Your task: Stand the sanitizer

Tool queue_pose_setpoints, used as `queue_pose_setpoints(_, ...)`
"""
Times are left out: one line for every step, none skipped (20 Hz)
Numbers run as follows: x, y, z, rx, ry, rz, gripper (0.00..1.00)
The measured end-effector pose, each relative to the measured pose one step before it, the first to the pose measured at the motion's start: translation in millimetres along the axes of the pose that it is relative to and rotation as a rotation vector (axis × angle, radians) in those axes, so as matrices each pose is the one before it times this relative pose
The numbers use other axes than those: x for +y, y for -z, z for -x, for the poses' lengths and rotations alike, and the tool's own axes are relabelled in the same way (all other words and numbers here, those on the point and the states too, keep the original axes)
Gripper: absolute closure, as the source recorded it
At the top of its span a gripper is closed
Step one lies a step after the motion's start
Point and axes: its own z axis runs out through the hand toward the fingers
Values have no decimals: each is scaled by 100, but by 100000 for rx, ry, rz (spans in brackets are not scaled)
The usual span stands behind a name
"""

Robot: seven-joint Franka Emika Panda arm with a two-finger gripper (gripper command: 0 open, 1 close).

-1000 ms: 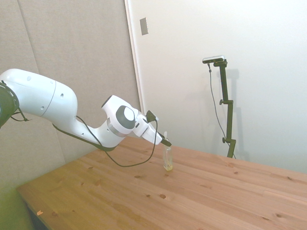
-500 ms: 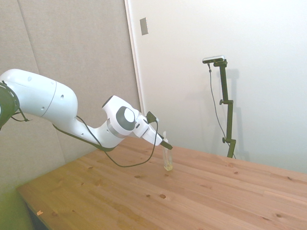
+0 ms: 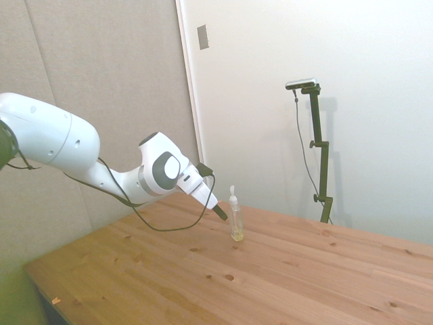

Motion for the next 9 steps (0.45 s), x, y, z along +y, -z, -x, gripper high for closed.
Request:
queue_pose_setpoints(1038, 973, -441, -3051, 1726, 2812, 0)
queue_pose_setpoints(1204, 1009, -671, -2599, 1724, 2685, 0)
queue_pose_setpoints(1382, 1061, -872, -2383, 1492, 2524, 0)
queue_pose_setpoints(1496, 1006, -1038, -2481, 1567, 2773, 0)
queue_pose_setpoints(1617, 895, -1049, -2768, 1812, 3052, 0)
queue_pose_setpoints(1577, 687, -820, -3378, 2286, 3064, 0)
queue_pose_setpoints(1416, 486, -595, -3618, 2821, 3495, 0)
queue_pose_setpoints(1061, 431, -439, -3448, 2541, 2905, 0)
queue_pose_setpoints(745, 239, -285, -2648, 2338, 2526, 0)
